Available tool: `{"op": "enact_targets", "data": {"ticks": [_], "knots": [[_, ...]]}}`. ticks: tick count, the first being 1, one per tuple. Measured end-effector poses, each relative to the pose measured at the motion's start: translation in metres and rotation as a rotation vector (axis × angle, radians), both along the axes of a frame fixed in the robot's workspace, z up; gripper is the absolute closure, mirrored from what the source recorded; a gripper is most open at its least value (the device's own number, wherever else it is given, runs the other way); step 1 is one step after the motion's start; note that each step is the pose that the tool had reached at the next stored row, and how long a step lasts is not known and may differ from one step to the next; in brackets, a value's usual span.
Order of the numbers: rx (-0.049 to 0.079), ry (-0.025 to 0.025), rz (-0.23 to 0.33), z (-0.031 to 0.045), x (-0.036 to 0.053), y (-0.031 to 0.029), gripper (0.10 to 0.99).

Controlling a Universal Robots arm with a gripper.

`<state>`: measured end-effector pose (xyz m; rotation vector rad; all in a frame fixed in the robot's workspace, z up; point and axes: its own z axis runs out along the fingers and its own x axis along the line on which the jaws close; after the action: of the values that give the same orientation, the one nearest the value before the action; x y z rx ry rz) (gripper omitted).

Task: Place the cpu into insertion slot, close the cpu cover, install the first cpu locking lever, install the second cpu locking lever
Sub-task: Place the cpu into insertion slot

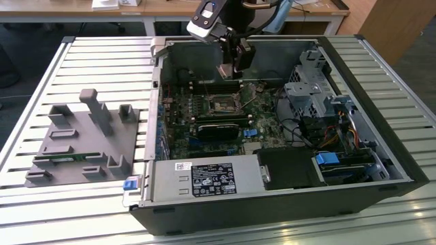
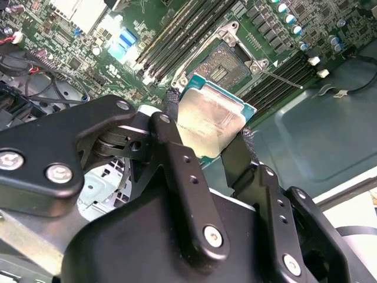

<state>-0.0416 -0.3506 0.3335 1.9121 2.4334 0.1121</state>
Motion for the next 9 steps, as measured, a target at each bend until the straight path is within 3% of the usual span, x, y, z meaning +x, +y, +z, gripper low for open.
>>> {"op": "enact_targets", "data": {"ticks": [9], "knots": [[0.000,-0.0004,-0.005,-0.0039,0.0000,0.0000,0.545]]}}
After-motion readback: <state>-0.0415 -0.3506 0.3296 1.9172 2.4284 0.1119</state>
